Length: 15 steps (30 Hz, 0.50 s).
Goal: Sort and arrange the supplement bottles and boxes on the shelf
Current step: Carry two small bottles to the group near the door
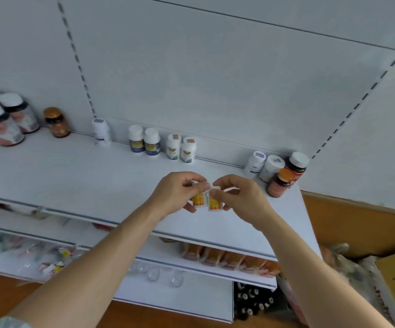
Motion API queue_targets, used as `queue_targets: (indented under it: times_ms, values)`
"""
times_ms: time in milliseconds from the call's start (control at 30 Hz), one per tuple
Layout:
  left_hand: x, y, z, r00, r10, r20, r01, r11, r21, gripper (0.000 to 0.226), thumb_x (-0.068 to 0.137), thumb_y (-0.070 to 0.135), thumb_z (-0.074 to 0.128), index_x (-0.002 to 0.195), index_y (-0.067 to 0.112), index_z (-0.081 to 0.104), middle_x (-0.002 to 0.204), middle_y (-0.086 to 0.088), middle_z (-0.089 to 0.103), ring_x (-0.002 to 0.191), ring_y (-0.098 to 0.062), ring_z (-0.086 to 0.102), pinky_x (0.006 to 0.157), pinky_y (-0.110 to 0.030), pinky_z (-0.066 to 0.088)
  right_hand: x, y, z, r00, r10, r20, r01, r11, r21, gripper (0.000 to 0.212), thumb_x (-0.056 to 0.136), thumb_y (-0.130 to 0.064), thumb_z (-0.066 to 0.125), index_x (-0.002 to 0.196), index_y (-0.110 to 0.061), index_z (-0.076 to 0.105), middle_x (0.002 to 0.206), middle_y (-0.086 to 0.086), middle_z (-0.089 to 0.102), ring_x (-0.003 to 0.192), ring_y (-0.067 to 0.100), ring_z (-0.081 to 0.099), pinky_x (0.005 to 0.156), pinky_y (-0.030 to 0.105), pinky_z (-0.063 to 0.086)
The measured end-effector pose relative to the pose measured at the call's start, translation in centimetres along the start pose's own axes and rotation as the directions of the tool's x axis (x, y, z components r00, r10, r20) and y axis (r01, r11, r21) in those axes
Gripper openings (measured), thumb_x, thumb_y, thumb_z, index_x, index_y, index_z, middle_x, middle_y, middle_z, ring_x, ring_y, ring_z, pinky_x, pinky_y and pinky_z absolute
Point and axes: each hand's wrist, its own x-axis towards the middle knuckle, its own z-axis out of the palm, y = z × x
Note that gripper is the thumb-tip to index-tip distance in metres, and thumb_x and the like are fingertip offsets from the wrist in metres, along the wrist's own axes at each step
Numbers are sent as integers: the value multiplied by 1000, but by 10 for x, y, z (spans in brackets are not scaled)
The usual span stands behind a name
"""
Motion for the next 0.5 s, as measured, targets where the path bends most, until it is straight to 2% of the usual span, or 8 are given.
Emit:
queue_targets:
  times_ms: [67, 133, 200, 333, 433, 500]
  values:
    - [-13, -8, -29, 1000, -21, -23, 21, 1000, -20, 29, 91, 29, 69, 118, 20, 70, 100, -3, 72, 80, -19, 72, 69, -41, 62, 3, -16, 29, 1000, -23, 4, 23, 1000, -5, 11, 83, -32, 79, 91, -30, 71, 86, -5, 71, 64, 16, 67, 52, 27, 50]
    - [-26, -18, -61, 999, -34, -30, 33, 999, -37, 31, 94, 20, 64, 126, 18, 66, 107, -5, 68, 85, -20, 72, 72, -39, 62, 6, -32, 58, 999, -43, 13, 42, 999, 4, 9, 84, -30, 78, 90, -30, 72, 78, -7, 71, 62, 13, 64, 63, 34, 55]
    - [-38, -28, -92, 999, -32, -41, 30, 999, -33, 34, 96, 14, 61, 129, 18, 63, 111, -8, 66, 88, -21, 72, 74, -38, 62, 11, -48, 87, 997, -67, 33, 67, 998, 6, 8, 85, -29, 77, 91, -29, 72, 76, -5, 71, 62, 13, 63, 67, 35, 57]
    - [-62, -44, -152, 991, -10, -131, 12, 1000, 18, 35, 95, 12, 61, 129, 20, 63, 113, -5, 67, 89, -21, 71, 75, -38, 62, 22, -84, 142, 984, -147, 104, 153, 987, -49, 7, 86, -30, 74, 93, -31, 71, 80, -5, 71, 70, 15, 66, 64, 28, 55]
    - [-76, -55, -197, 970, 4, -244, 9, 999, 52, 31, 92, 17, 65, 122, 27, 65, 111, 4, 67, 89, -16, 71, 74, -39, 62, 39, -111, 185, 964, -219, 151, 235, 967, -97, 9, 86, -32, 74, 93, -33, 70, 86, -11, 71, 75, 6, 66, 62, 16, 49]
    - [-83, -63, -228, 945, 4, -326, 17, 998, 59, 31, 90, 20, 68, 120, 28, 66, 107, 8, 68, 89, -13, 70, 79, -38, 60, 53, -129, 214, 947, -261, 186, 280, 956, -87, 10, 85, -32, 75, 93, -34, 69, 89, -14, 71, 79, 2, 66, 65, 13, 49]
